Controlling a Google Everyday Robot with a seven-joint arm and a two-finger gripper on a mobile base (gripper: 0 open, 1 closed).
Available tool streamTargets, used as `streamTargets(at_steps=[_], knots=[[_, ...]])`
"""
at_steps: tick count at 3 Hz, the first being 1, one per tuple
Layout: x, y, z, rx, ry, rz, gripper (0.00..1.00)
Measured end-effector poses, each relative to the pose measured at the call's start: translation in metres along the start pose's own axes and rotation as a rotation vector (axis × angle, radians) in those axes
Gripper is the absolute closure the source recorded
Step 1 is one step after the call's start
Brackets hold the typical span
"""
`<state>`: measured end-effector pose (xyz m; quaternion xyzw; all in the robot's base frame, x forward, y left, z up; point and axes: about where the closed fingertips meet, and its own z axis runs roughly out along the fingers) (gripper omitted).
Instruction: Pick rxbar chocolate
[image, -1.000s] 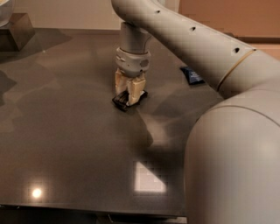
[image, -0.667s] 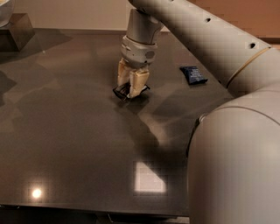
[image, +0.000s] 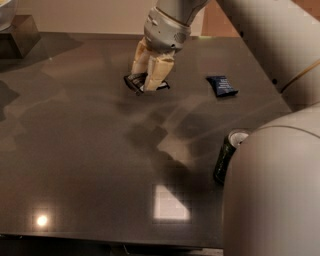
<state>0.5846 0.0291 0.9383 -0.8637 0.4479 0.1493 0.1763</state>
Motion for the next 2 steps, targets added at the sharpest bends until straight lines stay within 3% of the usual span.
streamTargets(at_steps=[1, 2], knots=[[-0.0237, -0.0025, -0.0182, 0.066, -0.062, 0.005, 1.00], [-0.0248, -0.0103, -0.0170, 0.091, -0.065, 0.004, 1.00]])
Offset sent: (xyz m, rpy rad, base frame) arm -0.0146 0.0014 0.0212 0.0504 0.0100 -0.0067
